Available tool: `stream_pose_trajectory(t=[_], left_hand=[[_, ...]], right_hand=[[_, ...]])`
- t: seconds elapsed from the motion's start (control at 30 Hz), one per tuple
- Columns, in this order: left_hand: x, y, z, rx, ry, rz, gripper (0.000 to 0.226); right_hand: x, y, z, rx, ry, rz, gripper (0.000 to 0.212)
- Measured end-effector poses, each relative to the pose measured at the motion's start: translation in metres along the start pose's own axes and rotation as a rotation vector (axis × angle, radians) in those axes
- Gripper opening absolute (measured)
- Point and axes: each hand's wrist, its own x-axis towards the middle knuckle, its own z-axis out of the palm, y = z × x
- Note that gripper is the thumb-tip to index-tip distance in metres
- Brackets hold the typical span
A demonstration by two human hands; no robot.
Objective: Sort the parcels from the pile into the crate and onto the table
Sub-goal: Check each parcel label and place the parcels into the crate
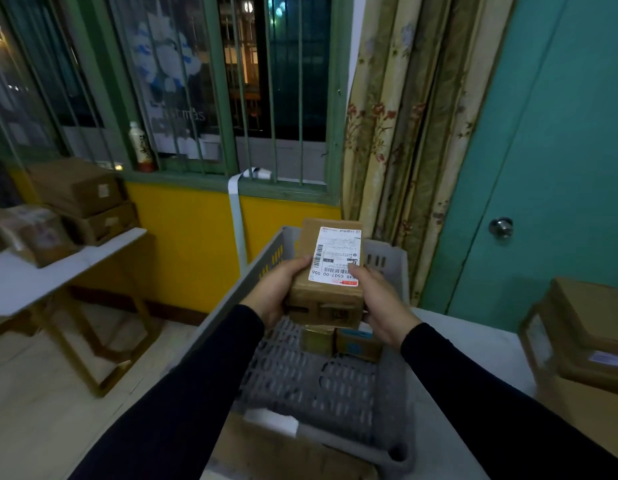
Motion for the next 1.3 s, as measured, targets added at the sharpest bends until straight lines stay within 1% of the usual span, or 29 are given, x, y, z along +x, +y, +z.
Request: stream_pose_trajectory(t=[0.1,0.2,0.37,0.47,0.5,0.63,0.77,0.87,0.93,1.03,1.23,1.3], left_hand=[[0.009,0.001,-0.013,0.076,0.063,-0.027,0.031],[0.024,-0.004,-0.024,0.131,0.085,-0.032,0.03],[0.051,-0.016,-0.037,0.146,0.144,-0.041,0.038],[0.067,-0.025,-0.043,0.22,0.205,-0.013,0.04],[0.073,-0.029,-0.044,0.26,0.235,-0.006,0.04],[0.087,-0.043,-0.052,0.447,0.319,0.034,0.04],[0.1,-0.053,-0.057,0.716,0.368,0.086,0.045],[0.109,-0.066,-0.057,0.808,0.367,0.066,0.047],[0.112,-0.075,-0.061,0.812,0.377,0.029,0.048],[0.118,-0.078,-0.063,0.786,0.406,-0.017,0.048],[0.121,-0.069,-0.061,0.735,0.386,-0.043,0.048],[0.117,-0.066,-0.06,0.705,0.382,-0.028,0.044]], right_hand=[[0.017,0.007,0.022,-0.033,0.06,-0.006,0.038],[0.031,0.014,0.036,-0.028,0.085,0.026,0.039],[0.063,0.029,0.044,0.006,0.048,0.158,0.039],[0.088,0.041,0.049,-0.042,0.013,0.257,0.053],[0.101,0.051,0.051,-0.061,-0.022,0.305,0.057],[0.122,0.067,0.063,-0.097,-0.101,0.428,0.043],[0.141,0.091,0.062,-0.084,-0.109,0.484,0.037],[0.145,0.102,0.056,-0.088,-0.107,0.501,0.026],[0.146,0.107,0.058,-0.14,-0.099,0.479,0.026],[0.149,0.113,0.062,-0.221,-0.088,0.439,0.036],[0.15,0.108,0.063,-0.222,-0.088,0.439,0.039],[0.147,0.102,0.063,-0.235,-0.088,0.438,0.04]])
